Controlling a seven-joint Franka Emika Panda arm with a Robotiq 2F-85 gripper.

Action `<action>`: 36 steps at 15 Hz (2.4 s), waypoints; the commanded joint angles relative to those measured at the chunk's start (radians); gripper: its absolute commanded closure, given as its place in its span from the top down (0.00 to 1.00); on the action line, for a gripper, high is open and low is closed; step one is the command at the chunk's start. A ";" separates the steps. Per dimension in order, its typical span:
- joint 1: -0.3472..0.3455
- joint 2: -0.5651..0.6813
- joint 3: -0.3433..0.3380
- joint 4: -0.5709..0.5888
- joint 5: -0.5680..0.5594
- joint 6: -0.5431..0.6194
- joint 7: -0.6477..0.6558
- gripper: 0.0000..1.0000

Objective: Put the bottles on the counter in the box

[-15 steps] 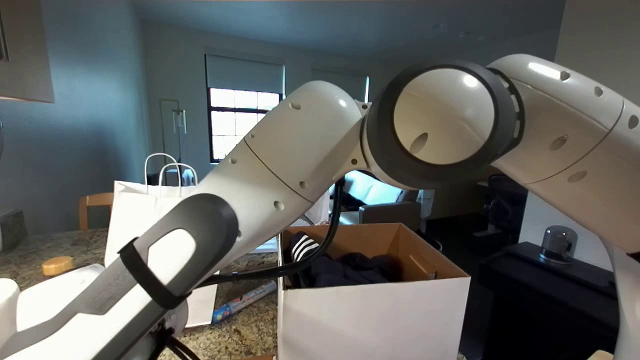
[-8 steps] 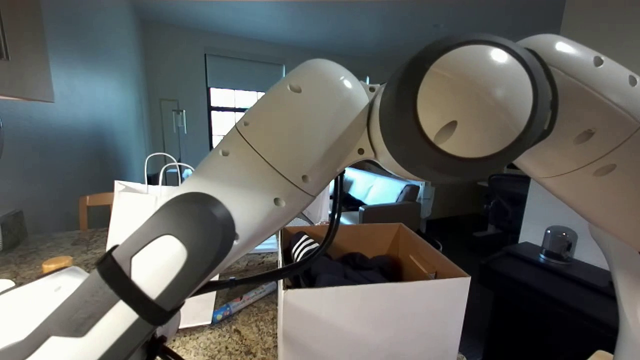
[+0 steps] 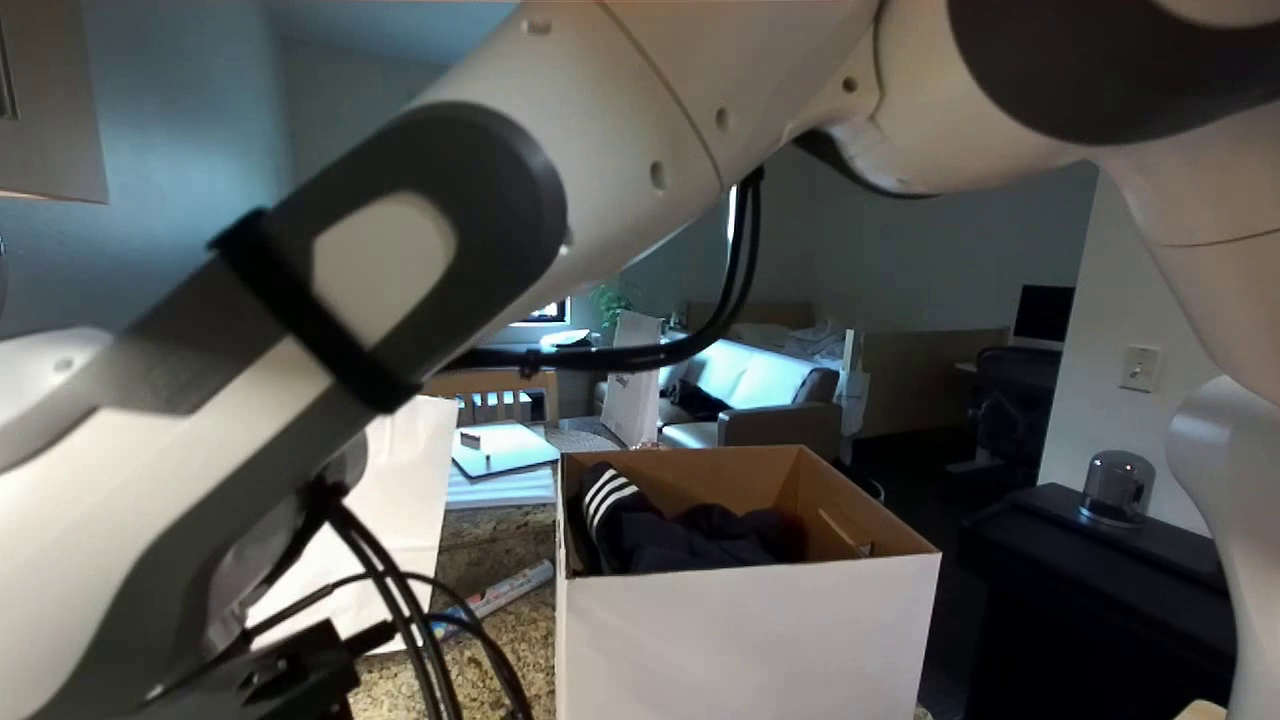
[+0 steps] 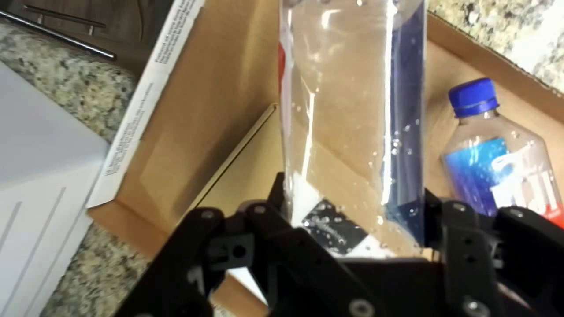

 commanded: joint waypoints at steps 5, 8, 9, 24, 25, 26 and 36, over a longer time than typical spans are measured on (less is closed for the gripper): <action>-0.096 -0.381 -0.035 -0.178 -0.128 -0.102 0.289 0.34; -0.198 -0.502 -0.009 -0.206 -0.164 -0.197 0.282 0.34; -0.236 -0.541 -0.002 -0.215 -0.170 -0.229 0.280 0.34; -0.850 -0.952 0.084 -0.540 0.132 -0.147 0.312 1.00; -0.857 -0.931 0.097 -0.528 0.174 -0.107 0.334 1.00; -0.859 -0.912 0.113 -0.522 0.211 -0.057 0.362 1.00; -0.651 -0.601 0.410 -0.454 0.135 0.180 0.491 1.00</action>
